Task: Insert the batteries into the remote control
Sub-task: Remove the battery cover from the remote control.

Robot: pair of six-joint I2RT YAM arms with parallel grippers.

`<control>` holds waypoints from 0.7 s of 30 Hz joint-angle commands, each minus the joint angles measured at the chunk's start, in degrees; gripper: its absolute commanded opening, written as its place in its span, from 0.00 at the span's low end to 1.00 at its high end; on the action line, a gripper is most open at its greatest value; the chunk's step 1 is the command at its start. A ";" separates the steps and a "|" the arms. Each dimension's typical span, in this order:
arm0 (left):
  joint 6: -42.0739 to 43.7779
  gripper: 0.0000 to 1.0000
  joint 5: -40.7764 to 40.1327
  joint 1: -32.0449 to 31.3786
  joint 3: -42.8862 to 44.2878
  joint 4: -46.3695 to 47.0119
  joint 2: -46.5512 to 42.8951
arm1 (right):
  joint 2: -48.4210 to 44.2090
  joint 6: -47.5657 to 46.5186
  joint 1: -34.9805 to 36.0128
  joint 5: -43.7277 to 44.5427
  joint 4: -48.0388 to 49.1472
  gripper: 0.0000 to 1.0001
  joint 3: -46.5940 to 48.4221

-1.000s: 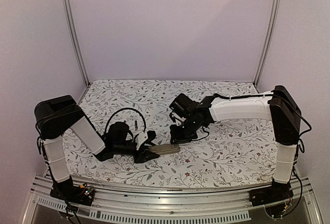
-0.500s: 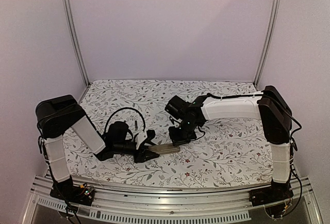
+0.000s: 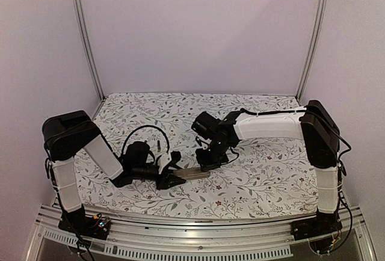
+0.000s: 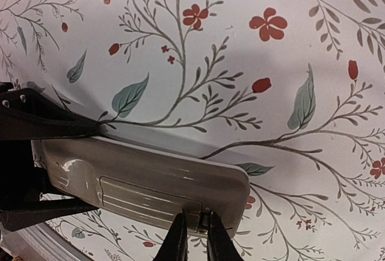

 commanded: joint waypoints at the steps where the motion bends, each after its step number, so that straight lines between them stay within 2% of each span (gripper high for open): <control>1: -0.03 0.00 -0.69 0.57 -0.43 -1.87 1.61 | 2.60 -1.44 0.79 -3.25 -0.02 0.11 1.44; 6: 0.15 0.00 -0.71 0.58 -0.54 -1.80 1.49 | 2.67 -1.19 0.79 -3.29 -0.70 0.11 0.88; 12: 0.22 0.00 -0.82 0.53 -0.64 -1.69 1.48 | 0.43 -3.18 0.64 -16.81 11.65 0.11 -3.62; 15: 0.33 0.00 -0.80 0.55 -0.74 -1.73 1.39 | -1.87 -4.30 -0.21 -18.79 13.92 0.11 -5.59; 21: 0.44 0.00 -0.80 0.55 -0.94 -1.35 1.17 | -11.49 -0.21 -2.53 -21.99 26.49 0.12 -14.44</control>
